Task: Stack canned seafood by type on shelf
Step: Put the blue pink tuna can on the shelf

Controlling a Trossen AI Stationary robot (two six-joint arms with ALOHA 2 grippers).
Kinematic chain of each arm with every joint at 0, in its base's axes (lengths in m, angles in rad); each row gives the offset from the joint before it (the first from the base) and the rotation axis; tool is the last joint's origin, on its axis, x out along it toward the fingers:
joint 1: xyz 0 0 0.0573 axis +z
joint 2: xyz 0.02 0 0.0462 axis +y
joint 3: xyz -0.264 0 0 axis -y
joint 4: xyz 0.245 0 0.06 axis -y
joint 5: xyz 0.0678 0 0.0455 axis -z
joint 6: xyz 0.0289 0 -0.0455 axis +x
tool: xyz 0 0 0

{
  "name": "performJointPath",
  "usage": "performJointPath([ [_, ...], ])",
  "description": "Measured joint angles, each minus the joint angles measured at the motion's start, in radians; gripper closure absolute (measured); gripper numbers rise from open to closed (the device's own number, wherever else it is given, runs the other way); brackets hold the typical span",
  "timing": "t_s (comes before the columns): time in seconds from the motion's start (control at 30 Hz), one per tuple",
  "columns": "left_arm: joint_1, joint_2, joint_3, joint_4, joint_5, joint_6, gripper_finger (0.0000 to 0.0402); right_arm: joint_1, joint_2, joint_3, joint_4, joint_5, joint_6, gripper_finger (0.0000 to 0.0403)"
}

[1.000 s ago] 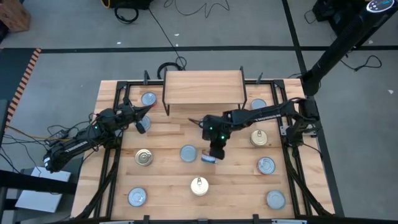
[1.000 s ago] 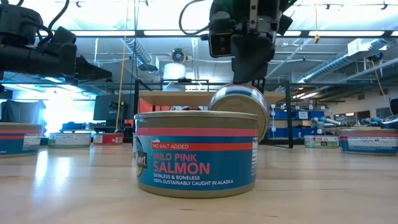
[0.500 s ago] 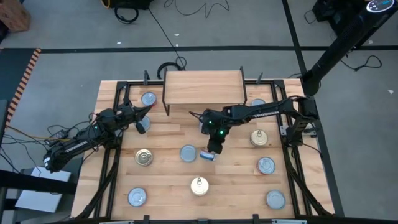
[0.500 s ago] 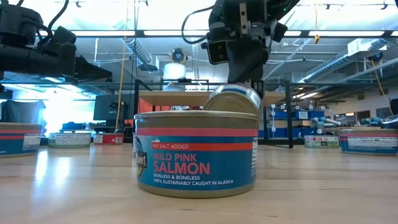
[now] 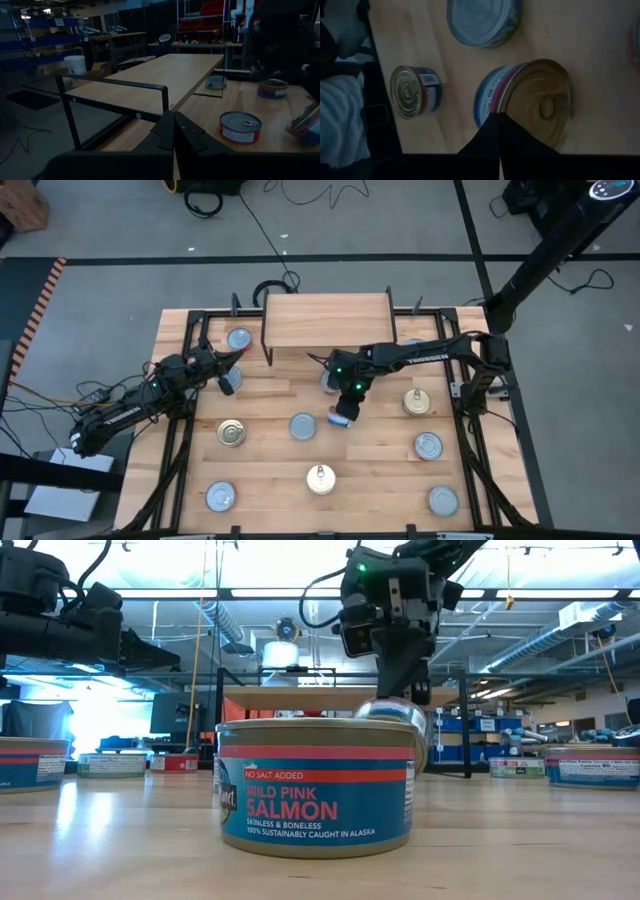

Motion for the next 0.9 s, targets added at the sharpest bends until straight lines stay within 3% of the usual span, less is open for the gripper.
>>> performJointPath([
  [0.4, 0.000, 0.000, 0.000, 0.000, 0.000, -0.003, 0.0398, -0.030, -0.004, 0.002, -0.045, 0.120, -0.091, 0.0389],
  [0.63, 0.000, 0.000, 0.000, 0.020, 0.000, -0.003, 0.0398, -0.030, -0.022, 0.004, -0.067, 0.195, -0.102, 0.0312],
  [0.9, 0.000, 0.000, 0.000, 0.023, 0.027, -0.002, 0.0398, 0.038, -0.077, 0.074, -0.217, 0.504, -0.125, 0.0228],
])
